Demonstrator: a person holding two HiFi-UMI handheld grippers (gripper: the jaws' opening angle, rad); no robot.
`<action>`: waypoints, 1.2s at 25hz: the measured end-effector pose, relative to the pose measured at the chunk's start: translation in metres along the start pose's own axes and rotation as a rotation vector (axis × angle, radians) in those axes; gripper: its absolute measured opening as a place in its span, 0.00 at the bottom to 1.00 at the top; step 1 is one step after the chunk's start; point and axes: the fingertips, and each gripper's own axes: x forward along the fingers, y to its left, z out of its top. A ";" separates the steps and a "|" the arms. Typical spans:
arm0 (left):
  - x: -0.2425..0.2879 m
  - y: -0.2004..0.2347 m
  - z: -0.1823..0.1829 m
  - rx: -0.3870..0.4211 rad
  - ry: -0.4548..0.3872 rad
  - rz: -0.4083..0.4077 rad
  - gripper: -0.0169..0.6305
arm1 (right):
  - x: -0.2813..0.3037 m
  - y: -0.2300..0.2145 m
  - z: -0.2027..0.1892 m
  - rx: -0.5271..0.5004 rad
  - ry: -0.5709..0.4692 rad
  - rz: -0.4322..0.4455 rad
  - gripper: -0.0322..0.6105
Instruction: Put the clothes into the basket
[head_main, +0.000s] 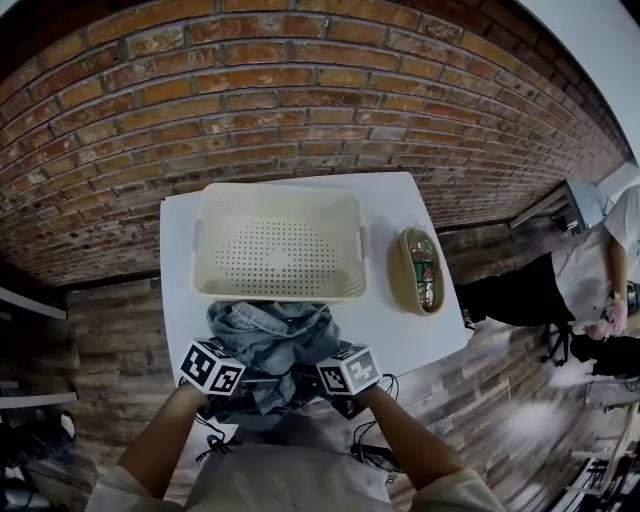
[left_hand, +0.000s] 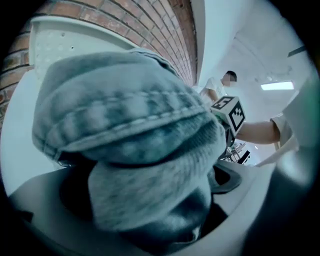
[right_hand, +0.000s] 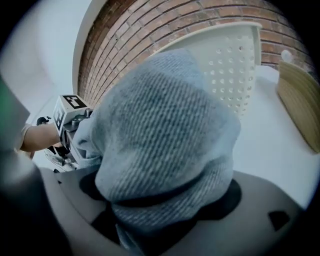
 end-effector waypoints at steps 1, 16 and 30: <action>0.002 -0.003 0.002 0.001 -0.011 -0.008 0.94 | 0.001 0.004 0.001 -0.005 -0.008 0.014 0.76; -0.010 -0.050 0.009 0.091 -0.077 -0.051 0.92 | -0.024 0.044 -0.001 -0.104 -0.040 0.053 0.60; -0.092 -0.123 0.045 0.256 -0.253 0.036 0.91 | -0.113 0.109 0.043 -0.312 -0.198 -0.039 0.59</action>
